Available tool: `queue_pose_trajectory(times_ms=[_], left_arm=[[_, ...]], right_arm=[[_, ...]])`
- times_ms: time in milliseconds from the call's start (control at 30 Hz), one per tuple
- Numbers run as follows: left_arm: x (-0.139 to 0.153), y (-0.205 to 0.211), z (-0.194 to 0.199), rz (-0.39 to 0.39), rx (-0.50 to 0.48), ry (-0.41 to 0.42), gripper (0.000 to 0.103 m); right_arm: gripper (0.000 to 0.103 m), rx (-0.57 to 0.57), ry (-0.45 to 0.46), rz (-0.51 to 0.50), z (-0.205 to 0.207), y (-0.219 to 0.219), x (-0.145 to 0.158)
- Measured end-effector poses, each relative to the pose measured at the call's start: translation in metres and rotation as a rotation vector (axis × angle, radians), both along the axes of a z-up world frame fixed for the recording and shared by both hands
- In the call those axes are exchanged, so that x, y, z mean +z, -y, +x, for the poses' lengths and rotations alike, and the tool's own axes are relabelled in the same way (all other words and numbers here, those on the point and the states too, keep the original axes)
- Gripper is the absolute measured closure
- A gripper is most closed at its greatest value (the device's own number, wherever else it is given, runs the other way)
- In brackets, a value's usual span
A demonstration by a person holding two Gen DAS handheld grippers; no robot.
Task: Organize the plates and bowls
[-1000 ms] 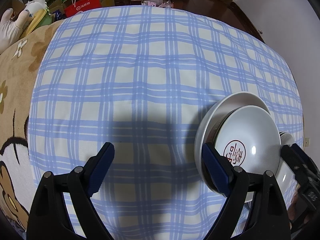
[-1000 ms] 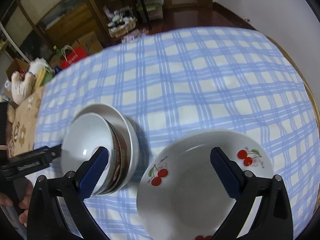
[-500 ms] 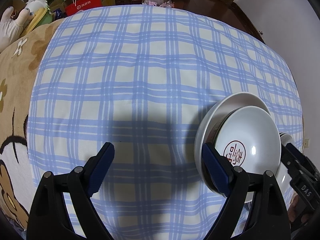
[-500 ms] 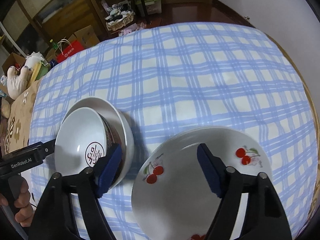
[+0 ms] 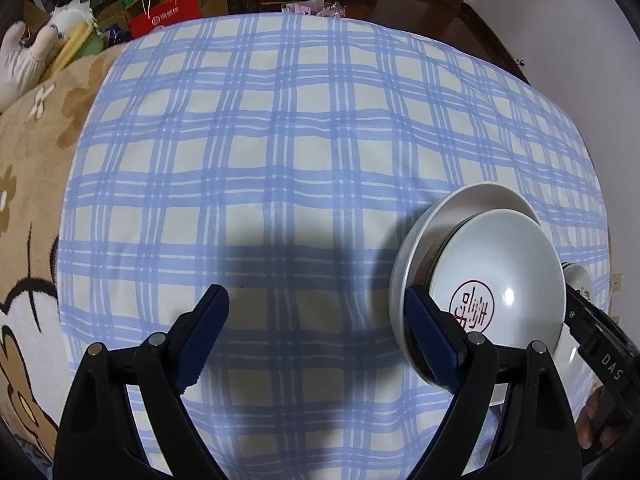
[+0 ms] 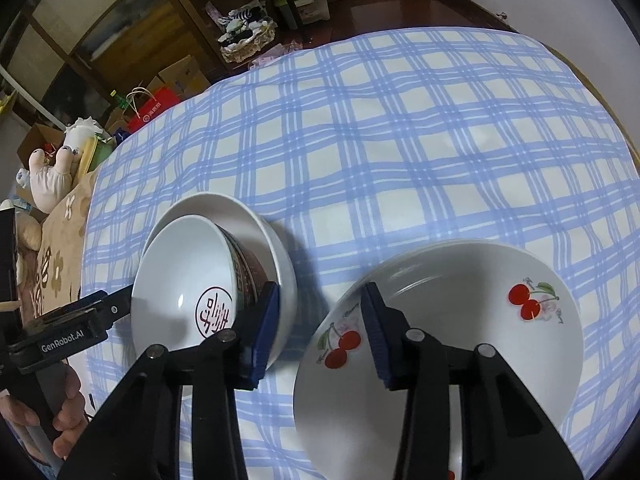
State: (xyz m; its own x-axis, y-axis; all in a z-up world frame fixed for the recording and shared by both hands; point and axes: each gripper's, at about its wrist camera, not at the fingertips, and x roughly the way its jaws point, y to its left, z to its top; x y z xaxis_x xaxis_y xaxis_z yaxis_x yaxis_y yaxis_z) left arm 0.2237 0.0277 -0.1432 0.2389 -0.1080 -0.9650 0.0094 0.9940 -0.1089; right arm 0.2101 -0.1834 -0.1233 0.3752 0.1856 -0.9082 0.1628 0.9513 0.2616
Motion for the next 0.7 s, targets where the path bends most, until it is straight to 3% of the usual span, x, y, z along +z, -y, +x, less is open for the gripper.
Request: queue_pose_trajectory(times_ms=[233, 467, 500, 600, 667, 700], left_arm=[[0.003, 0.014, 0.001, 0.088, -0.031, 0.04, 0.015], [0.001, 0.008, 0.002, 0.022, -0.015, 0.029, 0.019], [0.0, 0.007, 0.001, 0.015, -0.017, 0.031, 0.021], [0.0, 0.006, -0.002, -0.041, -0.042, 0.029, 0.043], [0.002, 0.01, -0.003, -0.065, -0.062, 0.037, 0.058], [0.003, 0.012, -0.004, -0.067, -0.071, 0.042, 0.06]], right_arm=[[0.058, 0.028, 0.016, -0.019, 0.003, -0.004, 0.003], [0.058, 0.003, -0.037, -0.014, 0.009, -0.001, 0.001], [0.058, 0.007, -0.038, -0.02, 0.009, -0.003, 0.001], [0.062, 0.046, -0.023, -0.082, 0.009, -0.011, 0.003], [0.073, 0.077, -0.004, -0.106, 0.009, -0.019, 0.005], [0.078, 0.083, 0.0, -0.108, 0.008, -0.022, 0.006]])
